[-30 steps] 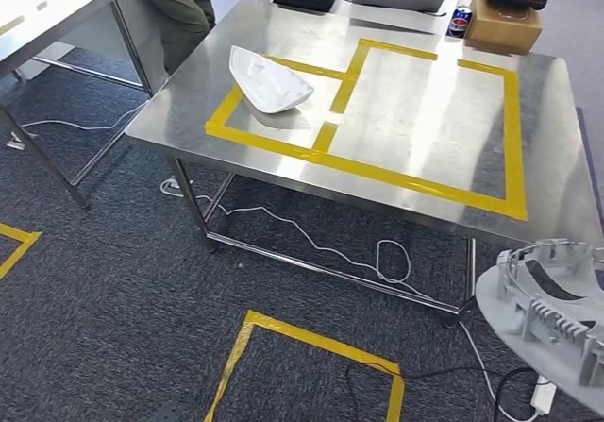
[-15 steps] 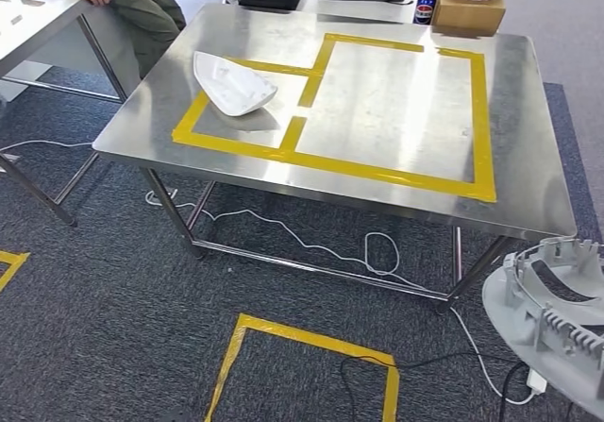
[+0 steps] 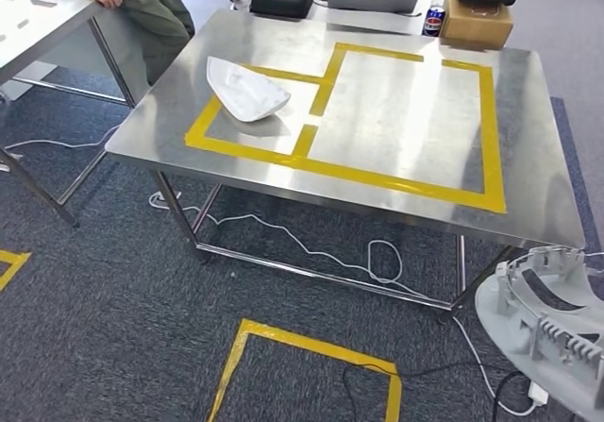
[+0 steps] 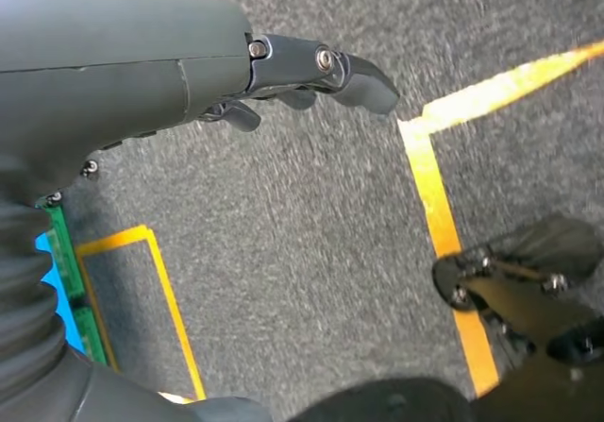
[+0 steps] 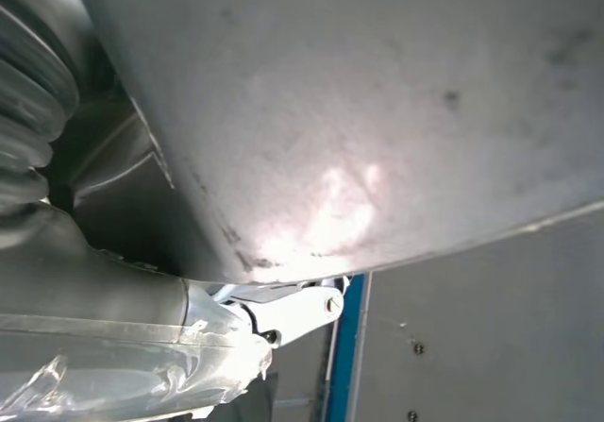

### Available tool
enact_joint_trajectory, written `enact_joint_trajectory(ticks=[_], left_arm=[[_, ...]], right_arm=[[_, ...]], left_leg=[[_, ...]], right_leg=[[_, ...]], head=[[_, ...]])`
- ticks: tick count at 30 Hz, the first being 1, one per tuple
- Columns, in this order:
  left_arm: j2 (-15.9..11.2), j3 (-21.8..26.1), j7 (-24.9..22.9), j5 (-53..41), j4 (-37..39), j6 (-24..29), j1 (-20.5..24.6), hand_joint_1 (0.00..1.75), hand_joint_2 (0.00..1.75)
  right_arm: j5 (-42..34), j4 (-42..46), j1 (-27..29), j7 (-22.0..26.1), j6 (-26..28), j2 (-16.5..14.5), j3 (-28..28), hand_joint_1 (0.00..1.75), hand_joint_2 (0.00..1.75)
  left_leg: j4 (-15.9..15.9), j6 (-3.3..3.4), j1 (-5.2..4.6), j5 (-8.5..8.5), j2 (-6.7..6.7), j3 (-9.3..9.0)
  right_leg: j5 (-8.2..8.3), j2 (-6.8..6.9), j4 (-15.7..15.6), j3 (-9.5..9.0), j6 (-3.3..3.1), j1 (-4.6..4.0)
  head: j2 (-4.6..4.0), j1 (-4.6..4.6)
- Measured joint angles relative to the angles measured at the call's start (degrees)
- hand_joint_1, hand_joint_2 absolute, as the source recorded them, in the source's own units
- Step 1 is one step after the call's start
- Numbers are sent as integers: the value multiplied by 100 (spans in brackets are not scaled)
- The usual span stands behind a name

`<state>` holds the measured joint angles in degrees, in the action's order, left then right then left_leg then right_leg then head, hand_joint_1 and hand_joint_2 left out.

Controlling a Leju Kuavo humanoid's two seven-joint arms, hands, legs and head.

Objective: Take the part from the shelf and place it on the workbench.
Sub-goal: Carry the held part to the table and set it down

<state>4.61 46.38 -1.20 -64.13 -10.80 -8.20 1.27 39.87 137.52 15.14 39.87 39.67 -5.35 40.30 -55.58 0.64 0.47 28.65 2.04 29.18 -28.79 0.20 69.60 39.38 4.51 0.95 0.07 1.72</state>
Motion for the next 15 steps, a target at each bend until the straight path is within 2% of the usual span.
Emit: enact_joint_trajectory(ticks=[1,2,3,4,6,7,8,10,11,12,13,14,15], left_arm=[[-1,1,0,0,0,-2,-8,0,175],[1,2,0,0,0,-5,-15,0,175],[3,2,0,0,0,-8,-23,0,175],[5,2,0,0,0,-12,-31,0,175],[-5,3,1,0,-1,-13,-52,0,175],[-15,4,1,0,-1,-13,-58,0,175],[-22,5,1,-1,-2,-14,-57,0,175],[-18,7,3,-4,-2,-16,-31,0,175],[-7,7,7,-8,-2,-17,-6,0,175],[7,7,13,-12,-2,-18,22,0,175],[21,7,24,-14,-2,-19,45,0,175],[30,7,34,-20,-2,-20,55,0,175],[32,7,43,-27,-2,-21,47,0,175]], right_arm=[[1,-8,14,0,0,-1,-4,175,175],[2,-16,25,0,0,-2,-9,175,175],[2,-25,37,0,0,-3,-13,175,175],[2,-33,48,0,0,-4,-16,175,175],[2,-51,61,1,0,-8,-22,175,175],[-1,-65,66,1,0,-11,-25,175,175],[-5,-75,76,0,0,-14,-28,175,175],[-14,-87,94,-1,0,-18,-31,175,175],[-17,-85,108,-1,1,-19,-31,175,175],[-15,-84,111,0,1,-20,-31,175,175],[-11,-82,113,1,2,-21,-32,175,175],[-8,-83,117,0,2,-22,-33,175,175],[-4,-85,115,0,2,-22,-34,175,175]], left_leg=[[0,-8,2,33,2,-37],[-1,-20,8,67,4,-81],[-2,-40,19,104,6,-136],[-3,-70,38,146,8,-203],[-8,-164,76,260,13,-364],[0,-222,84,319,18,-430],[22,-275,90,379,24,-487],[-6,-375,119,375,26,-558],[-175,-411,143,278,8,-501],[-502,-434,159,111,-23,-338],[-931,-440,161,-30,-56,-59],[-1380,-434,149,-80,-87,283],[-1722,-421,126,20,-107,611]], right_leg=[[-104,0,316,204,23,8],[-121,1,486,341,43,20],[-40,3,442,373,65,40],[114,10,193,298,92,69],[481,71,-526,29,166,125],[541,99,-776,-78,138,123],[557,104,-898,-141,77,105],[415,44,-912,-227,-129,45],[376,7,-919,-293,-197,34],[315,-15,-937,-376,-253,29],[253,-35,-962,-475,-301,27],[184,-50,-1002,-581,-340,26],[110,-74,-1042,-695,-368,23]], head=[[0,3],[0,2],[0,3],[0,4],[0,15],[0,13],[0,12],[0,3],[0,-1],[0,-1],[0,-4],[0,-10],[0,-11]])
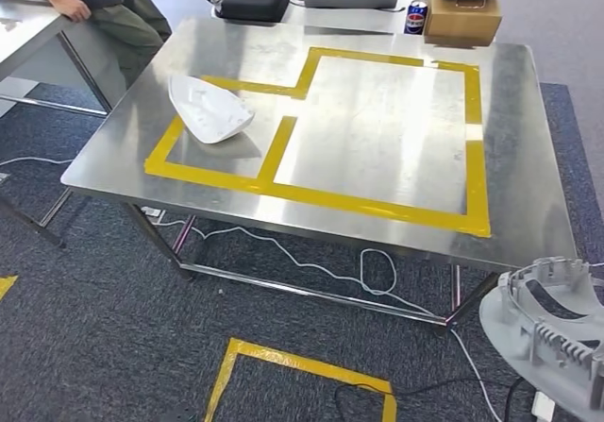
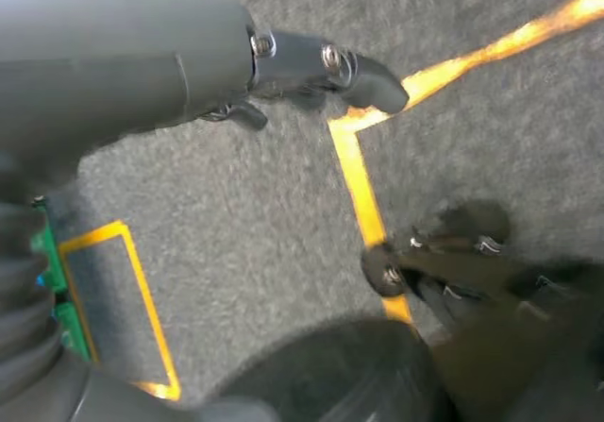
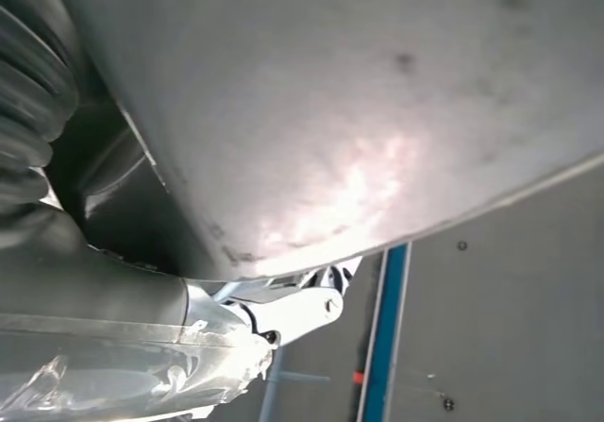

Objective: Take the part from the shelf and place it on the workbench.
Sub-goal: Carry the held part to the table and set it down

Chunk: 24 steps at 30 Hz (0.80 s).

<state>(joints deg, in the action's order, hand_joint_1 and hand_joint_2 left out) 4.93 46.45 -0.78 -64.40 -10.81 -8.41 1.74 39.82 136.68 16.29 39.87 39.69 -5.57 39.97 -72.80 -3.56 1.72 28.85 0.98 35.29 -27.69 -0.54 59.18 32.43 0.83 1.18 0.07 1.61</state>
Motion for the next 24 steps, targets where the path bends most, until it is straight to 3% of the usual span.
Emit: enact_joint_trajectory(ticks=[2,3,4,5,8,9,10,12,13,14,16,17,18,19,21,22,23,24], left_arm=[[-12,3,4,-19,-1,-2,-53,0,175],[-18,5,4,-25,-1,-3,-82,0,175],[-22,10,3,-26,0,-4,-106,0,175],[-26,15,1,-21,1,-4,-122,0,175],[-52,30,-7,3,1,-2,-171,0,175],[-58,33,-11,8,1,-2,-182,0,175],[-53,36,-15,11,1,-1,-177,0,175],[-31,37,-21,12,1,-1,-126,0,175],[-22,38,-20,14,0,-1,-94,0,175],[-14,39,-19,16,-1,-1,-70,0,175],[-7,44,-19,25,-1,0,-57,0,175],[-5,52,-20,27,-1,1,-62,0,175],[-5,62,-21,28,-1,2,-70,0,175],[-5,74,-22,27,-1,4,-79,0,175],[-7,92,-23,27,0,5,-95,0,175],[-11,101,-23,27,1,5,-100,0,175],[-15,110,-24,27,1,5,-102,0,175],[-21,119,-29,27,1,5,-100,0,175]], right_arm=[[2,-5,3,0,-1,-1,-1,175,175],[3,-12,5,0,-2,-1,-1,175,175],[4,-20,7,0,-2,-2,-1,175,175],[6,-32,9,0,-2,-3,-2,175,175],[9,-77,11,1,-3,-13,-6,175,175],[10,-88,14,2,-3,-16,-8,175,175],[11,-95,18,3,-4,-19,-9,175,175],[11,-94,19,5,-3,-20,-13,175,175],[8,-94,12,5,-3,-20,-16,175,175],[5,-95,6,4,-2,-20,-20,175,175],[-3,-100,-1,3,-2,-20,-24,175,175],[-6,-106,2,2,-2,-20,-25,175,175],[-7,-115,4,2,-2,-20,-25,175,175],[-5,-125,3,2,-2,-21,-25,175,175],[-8,-148,5,2,-2,-22,-25,175,175],[-17,-163,8,1,-2,-22,-24,175,175],[-29,-179,10,0,-2,-22,-20,175,175],[-45,-196,14,-1,-2,-22,-14,175,175]], left_leg=[[-249,42,-61,539,-12,505],[-185,72,-96,779,-15,668],[-21,112,-133,877,-19,775],[247,164,-174,711,-28,834],[1298,323,-284,-807,-108,879],[1458,336,-294,-1134,-136,875],[1492,330,-290,-1199,-155,854],[1416,344,-250,-1140,-168,777],[1412,374,-235,-1073,-169,727],[1415,405,-225,-1007,-169,670],[1414,447,-229,-867,-163,553],[1413,456,-231,-793,-161,483],[1413,463,-233,-717,-162,397],[1413,466,-236,-641,-168,297],[1423,454,-241,-496,-184,90],[1419,437,-247,-441,-195,13],[1415,419,-252,-400,-201,-27],[1414,419,-258,-379,-204,-38]], right_leg=[[-164,-74,-82,-271,-28,-4],[-254,-114,-125,-431,-27,-3],[-341,-148,-169,-603,-18,0],[-434,-171,-212,-773,-6,0],[-737,-253,-267,-1127,54,-33],[-855,-283,-293,-1209,69,-51],[-958,-306,-346,-1289,82,-73],[-1113,-257,-429,-1475,101,-84],[-1199,-192,-316,-1456,128,-88],[-1323,-117,-50,-1324,154,-88],[-1587,-21,809,-730,175,-100],[-1607,-10,1160,-413,166,-106],[-1483,-7,1325,-158,155,-112],[-1213,-7,1264,0,148,-115],[-482,-1,712,88,147,-109],[-217,2,447,74,151,-110],[-92,1,237,32,153,-111],[-71,-7,138,-3,167,-112]], head=[[0,-13],[0,-16],[0,-21],[0,-26],[0,-57],[0,-67],[0,-73],[0,-60],[0,-50],[0,-45],[0,-39],[0,-42],[0,-40],[0,-40],[0,-38],[-1,-37],[-2,-36],[-2,-44]])
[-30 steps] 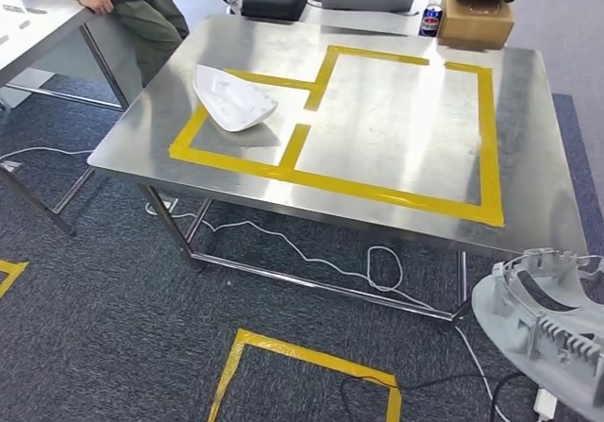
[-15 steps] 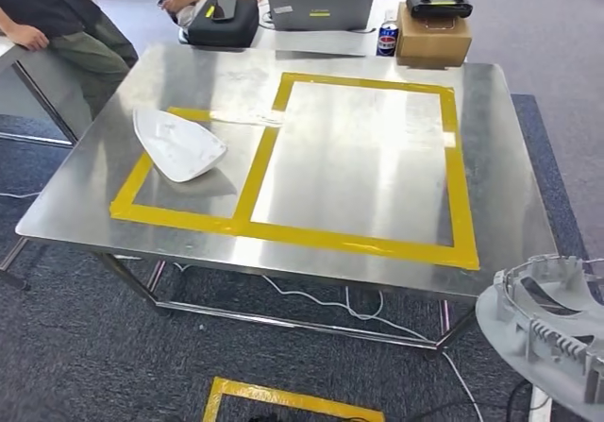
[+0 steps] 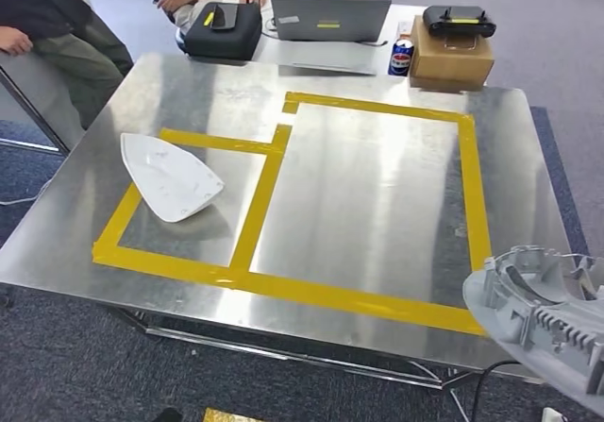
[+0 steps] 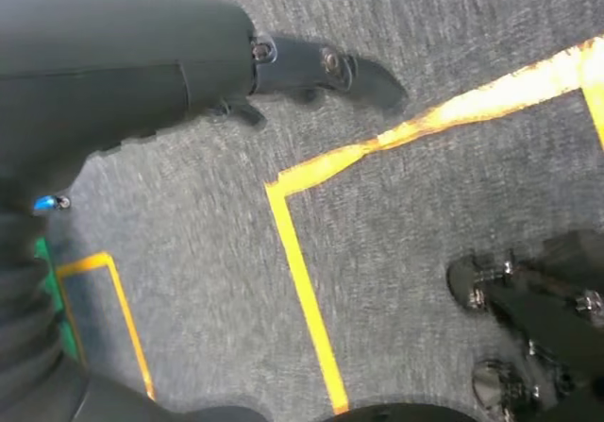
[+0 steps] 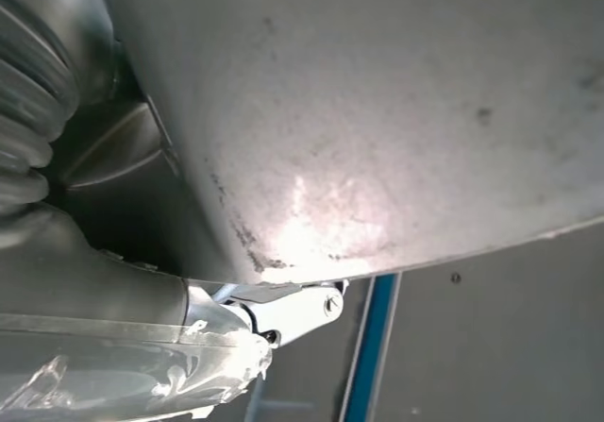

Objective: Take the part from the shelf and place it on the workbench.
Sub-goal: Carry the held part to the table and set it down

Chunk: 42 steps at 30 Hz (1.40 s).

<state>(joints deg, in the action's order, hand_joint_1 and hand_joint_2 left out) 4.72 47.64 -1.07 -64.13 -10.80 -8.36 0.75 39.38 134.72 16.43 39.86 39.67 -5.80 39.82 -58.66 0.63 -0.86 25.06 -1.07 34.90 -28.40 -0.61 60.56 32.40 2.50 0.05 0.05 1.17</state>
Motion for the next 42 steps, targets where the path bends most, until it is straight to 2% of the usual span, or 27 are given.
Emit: enact_joint_trajectory(ticks=[5,7,9,11,12,13,14,16,17,18,19,20,22,24,26,27,28,29,30,32,33,34,35,36,38,39,42], left_arm=[[-8,16,-72,-11,-1,-12,27,0,175],[3,18,-79,-49,1,-18,30,0,175],[9,19,-71,-98,-1,-9,38,0,175],[7,19,-58,-114,-2,-3,53,0,175],[10,19,-53,-114,-2,-3,59,0,175],[17,19,-49,-114,-2,-3,62,0,175],[24,19,-46,-114,-2,-3,62,0,175],[2,19,-46,-114,-8,-2,59,0,175],[-9,19,-45,-114,-12,-2,58,0,175],[-20,19,-45,-114,-16,-2,60,0,175],[-37,19,-44,-113,-22,-1,62,0,175],[-17,19,-44,-113,-21,-2,63,0,175],[-22,19,-44,-111,-25,-2,55,0,175],[-18,19,-44,-111,-24,-3,51,0,175],[-8,19,-44,-111,-25,-3,60,0,175],[-4,19,-44,-111,-25,-3,65,0,175],[-2,19,-44,-111,-25,-2,67,0,175],[2,19,-43,-111,-25,3,67,0,175],[5,19,-43,-111,-25,12,68,0,175],[2,19,-39,-111,-27,44,81,0,175],[-4,20,-37,-111,-27,63,95,0,175],[-12,24,-35,-112,-28,82,111,0,175],[-17,31,-33,-113,-29,96,123,0,175],[-16,40,-32,-114,-29,107,127,0,175],[-16,61,-30,-122,-28,115,106,0,175],[-15,74,-27,-129,-28,112,93,0,175],[6,129,-1,-189,-28,92,84,0,175]], right_arm=[[-29,-57,0,0,0,-3,20,175,175],[-1,-73,2,1,1,-4,21,175,175],[19,-90,-3,0,1,-4,26,175,175],[20,-115,-9,0,0,-4,31,175,175],[21,-130,-7,1,0,-4,31,175,175],[22,-143,-4,1,0,-4,31,175,175],[22,-152,-3,1,0,-4,31,175,175],[22,-174,-8,1,0,-6,30,175,175],[21,-187,-9,1,1,-8,30,175,175],[21,-202,-15,-2,1,-9,31,175,175],[21,-216,-20,-3,2,-12,32,175,175],[24,-220,-18,-3,2,-13,34,175,175],[32,-228,-17,2,2,-16,34,175,175],[36,-232,-9,7,1,-18,35,175,175],[36,-233,-8,8,0,-19,36,175,175],[36,-233,-8,8,0,-19,37,175,175],[34,-233,-9,8,1,-18,38,175,175],[30,-233,-9,8,0,-19,38,175,175],[26,-233,-9,8,1,-19,39,175,175],[21,-234,-11,8,1,-19,42,175,175],[33,-237,-13,8,1,-18,50,175,175],[57,-242,-15,8,1,-18,67,175,175],[92,-249,-18,8,1,-17,96,175,175],[129,-261,-24,8,1,-17,134,175,175],[238,-305,-35,-26,-11,-15,222,175,175],[380,-375,-45,-111,-59,-3,278,175,175],[1168,-906,-162,-854,-560,223,558,175,175]], left_leg=[[108,113,-22,-14,8,-67],[447,175,13,-143,26,-266],[780,172,83,-265,56,-470],[843,102,142,-282,81,-526],[832,48,179,-269,89,-528],[809,-19,226,-251,92,-527],[768,-92,285,-228,93,-520],[606,-270,404,-147,85,-467],[495,-361,431,-96,73,-428],[382,-438,440,-52,53,-382],[297,-495,428,-28,32,-337],[234,-540,419,-17,19,-300],[147,-578,419,50,23,-211],[-245,-541,394,400,52,-15],[-1015,-446,322,884,69,291],[-1337,-390,275,1019,70,400],[-1506,-319,224,1048,69,433],[-1489,-233,169,979,69,376],[-1291,-128,105,844,69,226],[-616,126,-50,621,73,-242],[-308,214,-110,572,83,-439],[-88,251,-153,569,91,-564],[33,224,-170,579,97,-612],[83,117,-161,567,94,-603],[129,0,-156,533,79,-588],[134,-18,-152,515,75,-583],[135,66,-148,455,82,-566]], right_leg=[[-8,-73,-227,-111,43,23],[-13,-71,-321,-180,63,12],[-199,-54,-57,-85,93,8],[-485,-37,589,225,183,62],[-546,-26,833,355,245,105],[-502,-12,908,403,320,155],[-346,6,762,337,410,213],[-22,22,150,4,635,328],[79,-6,-25,-101,675,359],[69,-40,-85,-137,644,380],[12,-82,11,-88,546,378],[1,-99,98,-13,415,392],[-39,-91,199,117,238,384],[24,-82,208,224,121,332],[118,-75,173,314,40,262],[158,-72,160,363,5,219],[191,-72,154,412,-30,172],[221,-73,150,459,-64,122],[258,-74,148,502,-95,73],[334,-77,145,566,-128,4],[370,-75,144,588,-128,-15],[401,-69,143,602,-118,-23],[423,-61,137,613,-106,-31],[404,-52,125,618,-145,-34],[371,-43,86,615,-227,-44],[394,-41,53,603,-255,-49],[568,-44,-50,569,-211,-57]], head=[[0,-24],[0,-29],[-1,-26],[-1,-21],[-1,-22],[-1,-22],[-1,-23],[0,-9],[0,5],[0,19],[0,18],[-1,-2],[-1,-75],[-1,-138],[-1,-172],[-1,-182],[-1,-185],[-1,-185],[-1,-185],[-1,-180],[-1,-181],[-1,-180],[-1,-182],[-1,-182],[-1,-179],[-1,-178],[-1,-175]])
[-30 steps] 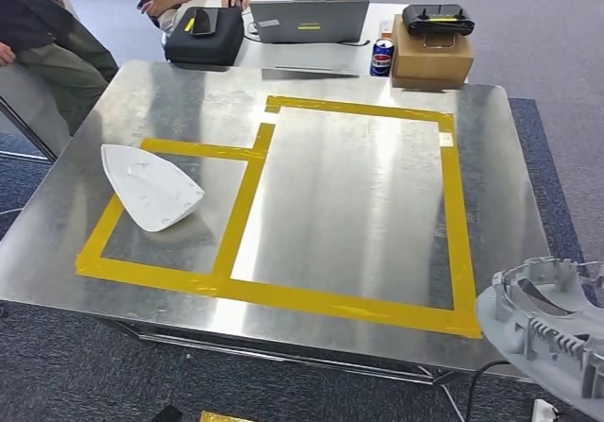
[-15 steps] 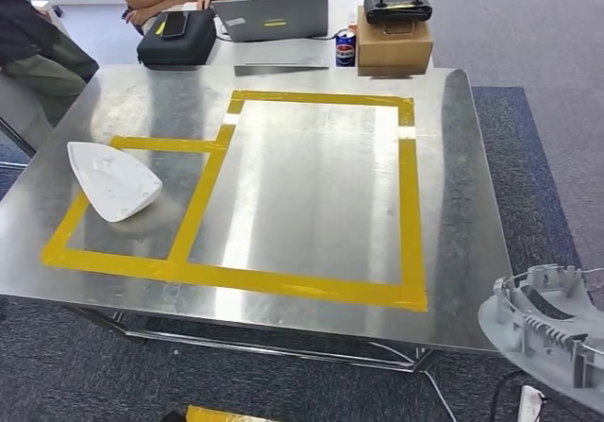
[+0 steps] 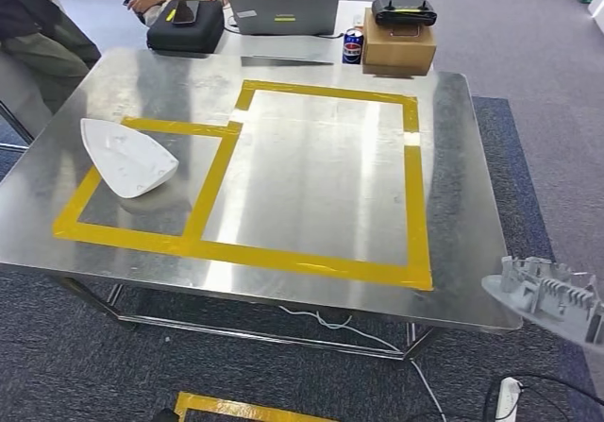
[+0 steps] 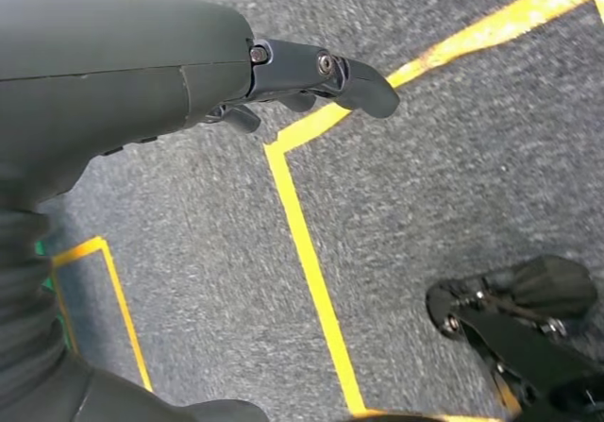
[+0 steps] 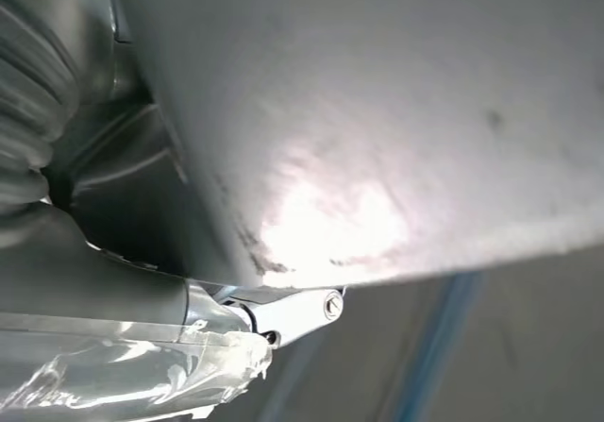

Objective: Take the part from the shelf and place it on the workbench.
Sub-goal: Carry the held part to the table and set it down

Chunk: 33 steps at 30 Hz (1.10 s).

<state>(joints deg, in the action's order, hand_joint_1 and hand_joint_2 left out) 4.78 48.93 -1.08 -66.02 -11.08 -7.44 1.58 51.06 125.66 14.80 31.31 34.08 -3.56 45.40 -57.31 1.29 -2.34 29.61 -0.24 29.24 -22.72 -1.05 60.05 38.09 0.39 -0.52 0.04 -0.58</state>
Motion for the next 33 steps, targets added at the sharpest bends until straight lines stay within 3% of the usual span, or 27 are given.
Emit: enact_joint_trajectory(ticks=[5,13,18,23,33], left_arm=[[14,23,34,-164,0,-66,3,0,175],[-25,24,78,-337,0,-151,30,0,175],[-43,46,82,-345,0,-183,39,0,175],[-42,92,82,-390,0,-196,44,0,175],[-40,124,82,-413,0,-194,51,0,175]], right_arm=[[929,-1307,-368,-1254,-1090,881,546,175,175],[1270,-3329,-1016,-2453,-2185,2521,845,175,175],[1091,-4318,-1284,-2773,-2468,3276,803,175,175],[1037,-4760,-1430,-2932,-2529,3625,632,175,175],[1035,-4852,-1545,-3180,-2540,3794,216,175,175]], left_leg=[[0,75,-5,-64,4,48],[-1,128,-33,-73,6,76],[0,141,-42,-75,6,88],[1,145,-41,-79,6,100],[3,143,-41,-89,5,113]], right_leg=[[142,11,-95,-7,77,6],[182,14,-135,4,154,35],[181,17,-135,18,175,50],[185,16,-135,30,182,51],[191,17,-134,44,184,51]], head=[[0,2],[0,2],[0,1],[0,1],[0,2]])
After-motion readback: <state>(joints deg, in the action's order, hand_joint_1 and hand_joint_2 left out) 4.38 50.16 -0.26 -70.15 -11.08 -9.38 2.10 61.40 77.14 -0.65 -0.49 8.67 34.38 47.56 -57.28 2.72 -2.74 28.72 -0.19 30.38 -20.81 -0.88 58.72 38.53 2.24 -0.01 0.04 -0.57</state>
